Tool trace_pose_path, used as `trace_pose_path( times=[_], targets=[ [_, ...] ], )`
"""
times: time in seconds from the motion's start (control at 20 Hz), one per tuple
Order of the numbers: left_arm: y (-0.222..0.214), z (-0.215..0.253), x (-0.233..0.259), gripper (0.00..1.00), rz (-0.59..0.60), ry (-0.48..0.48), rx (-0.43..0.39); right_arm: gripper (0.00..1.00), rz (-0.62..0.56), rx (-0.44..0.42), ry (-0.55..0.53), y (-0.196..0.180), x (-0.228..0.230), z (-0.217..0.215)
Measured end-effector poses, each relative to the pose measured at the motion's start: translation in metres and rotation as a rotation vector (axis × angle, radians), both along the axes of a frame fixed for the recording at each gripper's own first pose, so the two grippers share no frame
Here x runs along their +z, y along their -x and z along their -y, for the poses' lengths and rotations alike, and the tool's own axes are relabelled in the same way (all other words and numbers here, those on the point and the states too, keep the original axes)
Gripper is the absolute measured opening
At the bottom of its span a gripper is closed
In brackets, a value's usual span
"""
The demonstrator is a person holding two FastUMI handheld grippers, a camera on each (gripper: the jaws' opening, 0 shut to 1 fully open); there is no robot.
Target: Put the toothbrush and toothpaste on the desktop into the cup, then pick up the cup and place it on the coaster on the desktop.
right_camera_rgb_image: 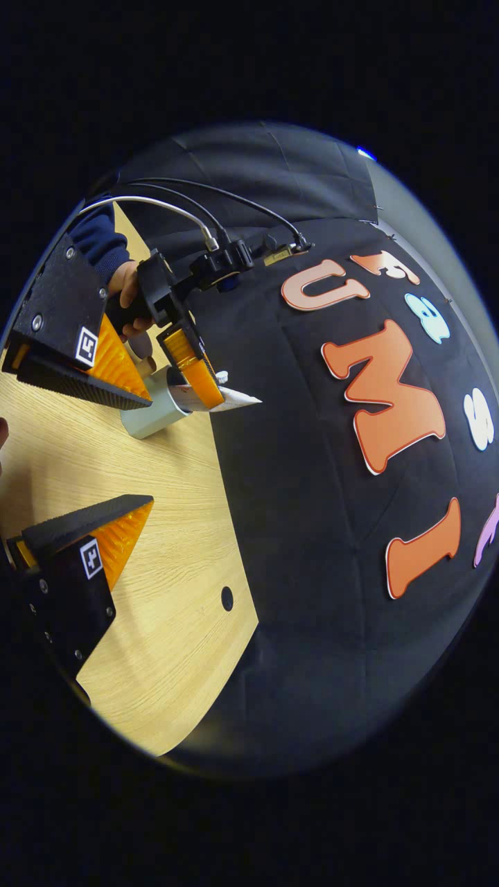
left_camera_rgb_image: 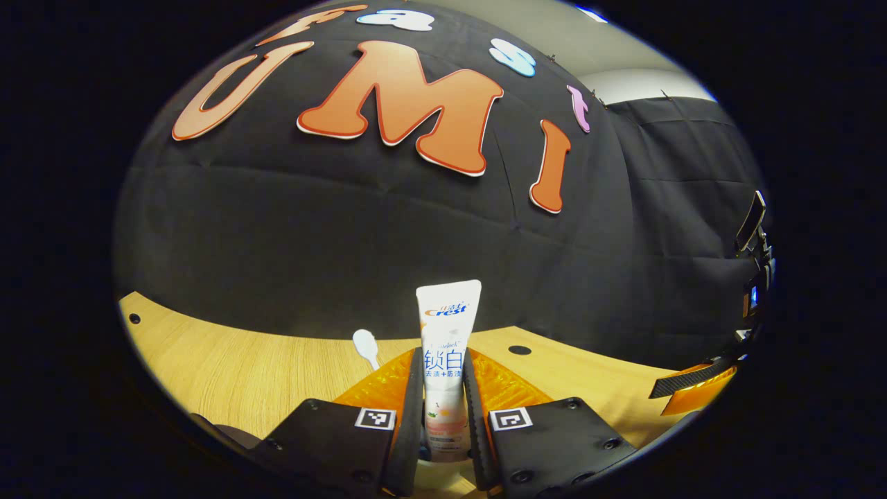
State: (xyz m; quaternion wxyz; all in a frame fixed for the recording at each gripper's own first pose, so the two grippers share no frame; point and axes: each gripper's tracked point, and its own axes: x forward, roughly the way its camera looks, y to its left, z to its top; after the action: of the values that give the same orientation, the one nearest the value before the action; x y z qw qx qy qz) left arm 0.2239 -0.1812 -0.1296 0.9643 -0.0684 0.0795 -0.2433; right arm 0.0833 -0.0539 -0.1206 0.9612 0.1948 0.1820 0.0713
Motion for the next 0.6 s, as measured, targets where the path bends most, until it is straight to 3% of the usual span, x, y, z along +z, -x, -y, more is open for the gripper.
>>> trace_pose_path(
  times=[0.25, 0.35, 0.6],
  targets=[
    [0.025, -0.017, 0.017, 0.38, 0.024, -0.047, 0.015, 0.75, -0.029, 0.026, -0.020, -0.001, 0.004, -0.018],
    [0.040, -0.026, 0.022, 0.53, 0.012, -0.070, 0.020, 0.75, -0.033, 0.042, -0.024, -0.003, 0.011, -0.028],
    [0.084, -0.060, 0.041, 0.76, -0.011, -0.106, 0.038, 0.75, -0.087, 0.085, -0.017, -0.012, 0.025, -0.055]
  ],
)
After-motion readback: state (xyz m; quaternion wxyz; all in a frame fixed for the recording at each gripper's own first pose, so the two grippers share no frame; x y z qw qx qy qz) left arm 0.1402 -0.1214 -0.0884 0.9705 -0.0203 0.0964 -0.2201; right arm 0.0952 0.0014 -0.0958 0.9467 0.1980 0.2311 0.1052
